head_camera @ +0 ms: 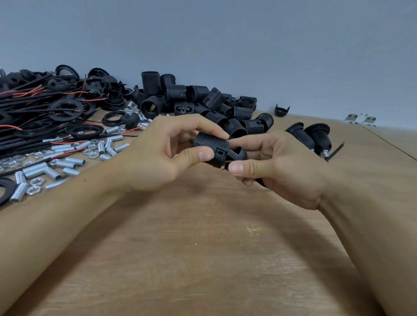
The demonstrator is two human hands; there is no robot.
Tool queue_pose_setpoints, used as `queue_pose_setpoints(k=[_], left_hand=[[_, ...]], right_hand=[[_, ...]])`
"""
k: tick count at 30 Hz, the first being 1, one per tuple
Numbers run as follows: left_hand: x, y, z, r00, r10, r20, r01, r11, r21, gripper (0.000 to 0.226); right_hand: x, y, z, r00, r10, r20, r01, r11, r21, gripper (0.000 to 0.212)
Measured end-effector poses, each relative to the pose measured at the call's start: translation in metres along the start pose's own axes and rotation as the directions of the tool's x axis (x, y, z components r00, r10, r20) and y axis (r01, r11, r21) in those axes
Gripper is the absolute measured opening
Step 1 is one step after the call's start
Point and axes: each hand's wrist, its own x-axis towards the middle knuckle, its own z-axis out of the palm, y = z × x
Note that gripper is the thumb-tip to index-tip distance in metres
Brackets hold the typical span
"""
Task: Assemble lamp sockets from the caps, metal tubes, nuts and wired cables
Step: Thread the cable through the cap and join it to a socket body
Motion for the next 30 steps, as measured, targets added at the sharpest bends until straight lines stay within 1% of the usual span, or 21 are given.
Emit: queue_pose_setpoints(k=[3, 7, 9, 11, 13, 16, 19, 23, 24, 27, 30], left_hand=[[0.0, -0.001, -0.001, 1.0, -0.014, 0.022, 0.014, 1.0, -0.006, 0.028], [0.0, -0.002, -0.001, 0.999, -0.029, 0.026, 0.028, 0.999, 0.032, 0.027], [0.001, -0.002, -0.002, 0.999, -0.028, 0.021, 0.027, 0.999, 0.033, 0.028], [0.002, -0.002, -0.002, 0.999, -0.033, 0.011, 0.033, 0.999, 0.015, 0.027], [0.002, -0.005, -0.001, 0.999, -0.05, 0.01, 0.05, 0.999, -0.002, 0.026], [0.002, -0.007, 0.0, 0.998, -0.063, 0.019, 0.063, 0.998, 0.011, 0.029], [0.002, -0.008, 0.0, 0.998, -0.066, 0.02, 0.066, 0.998, 0.014, 0.029], [0.001, -0.011, 0.002, 0.998, -0.059, 0.028, 0.056, 0.995, 0.08, 0.029], [0.001, -0.011, 0.002, 0.998, -0.058, 0.024, 0.056, 0.995, 0.079, 0.029], [0.002, -0.013, 0.001, 0.999, -0.052, 0.016, 0.051, 0.998, 0.047, 0.029], [0.003, -0.013, 0.0, 0.999, -0.038, 0.01, 0.037, 0.998, 0.058, 0.027]], right_hand=[[-0.002, -0.002, -0.001, 0.999, 0.018, 0.045, -0.016, 0.998, -0.053, 0.036], [-0.003, -0.003, 0.001, 1.0, 0.0, -0.005, -0.001, 0.985, -0.171, 0.036], [-0.003, -0.002, 0.003, 1.0, -0.009, -0.003, 0.009, 0.989, -0.147, 0.038], [-0.002, -0.003, 0.003, 1.0, -0.014, -0.001, 0.014, 0.993, -0.118, 0.034], [-0.001, -0.002, 0.003, 0.999, -0.018, -0.039, 0.013, 0.99, -0.143, 0.032], [0.001, 0.0, 0.005, 0.995, -0.031, -0.094, 0.014, 0.984, -0.178, 0.038], [0.001, 0.0, 0.005, 0.995, -0.014, -0.097, 0.0, 0.991, -0.137, 0.043], [0.0, 0.001, 0.005, 0.997, -0.001, -0.08, -0.015, 0.98, -0.2, 0.045], [0.0, 0.001, 0.005, 0.997, -0.001, -0.081, -0.014, 0.981, -0.195, 0.045], [0.0, 0.001, 0.005, 0.997, 0.015, -0.081, -0.023, 0.995, -0.095, 0.043], [0.001, 0.001, 0.004, 0.995, -0.009, -0.095, 0.0, 0.996, -0.093, 0.043]])
